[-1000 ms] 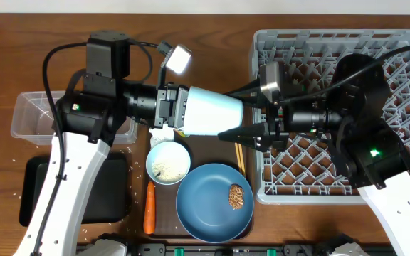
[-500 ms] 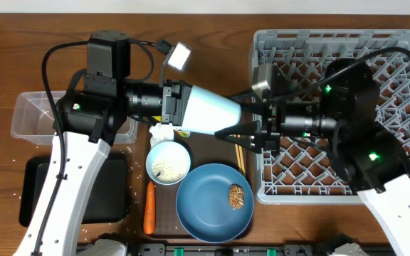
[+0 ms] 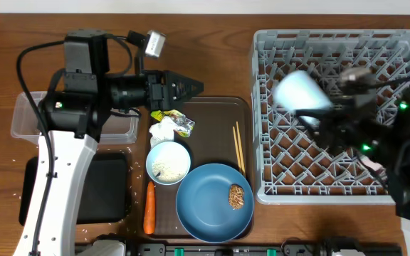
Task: Sort waste into correct bins and load items into the dishwasher rack
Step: 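Place the light-blue cup in the dish rack beside the pink cup, then grasp the white tissue on the tray with the left gripper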
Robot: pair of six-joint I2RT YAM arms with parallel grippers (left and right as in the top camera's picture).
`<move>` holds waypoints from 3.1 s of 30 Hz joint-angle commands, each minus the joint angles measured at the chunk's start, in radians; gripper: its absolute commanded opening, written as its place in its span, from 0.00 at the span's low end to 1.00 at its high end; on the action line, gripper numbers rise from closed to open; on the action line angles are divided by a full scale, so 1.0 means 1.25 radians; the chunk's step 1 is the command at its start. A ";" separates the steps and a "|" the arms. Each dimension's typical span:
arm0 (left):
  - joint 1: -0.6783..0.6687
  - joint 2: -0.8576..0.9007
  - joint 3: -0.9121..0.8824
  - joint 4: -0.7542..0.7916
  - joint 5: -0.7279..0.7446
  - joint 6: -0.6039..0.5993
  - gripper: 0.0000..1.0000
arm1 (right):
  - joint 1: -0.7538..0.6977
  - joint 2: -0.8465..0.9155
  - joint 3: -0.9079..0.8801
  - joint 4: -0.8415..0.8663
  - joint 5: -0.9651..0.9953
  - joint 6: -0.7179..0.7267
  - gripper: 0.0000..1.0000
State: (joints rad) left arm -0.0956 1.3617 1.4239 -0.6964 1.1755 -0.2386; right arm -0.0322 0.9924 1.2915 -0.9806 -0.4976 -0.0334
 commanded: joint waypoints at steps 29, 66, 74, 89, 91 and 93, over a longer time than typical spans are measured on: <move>0.005 0.000 0.006 -0.060 -0.008 0.035 0.65 | -0.589 0.293 0.007 -0.074 0.391 0.279 0.47; -0.026 -0.007 0.006 -0.257 -0.328 0.163 0.70 | -0.614 0.248 0.061 -0.024 -0.096 0.194 0.81; -0.073 -0.006 -0.030 -0.361 -0.699 0.139 0.69 | -0.404 0.089 0.060 -0.048 -0.096 0.154 0.99; -0.112 0.162 -0.200 -0.101 -0.873 0.027 0.69 | -0.282 0.095 0.060 -0.078 -0.096 0.157 0.97; -0.112 0.205 -0.200 -0.085 -0.872 0.027 0.69 | -0.282 0.095 0.060 -0.088 -0.096 0.157 0.97; -0.114 0.243 -0.200 -0.075 -0.869 0.027 0.69 | -0.282 0.096 0.060 -0.097 -0.096 0.155 0.96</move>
State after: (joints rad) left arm -0.2329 1.6161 1.1797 -0.7979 0.1234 -0.1810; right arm -0.4072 1.1084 1.3624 -1.0935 -0.6102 0.1745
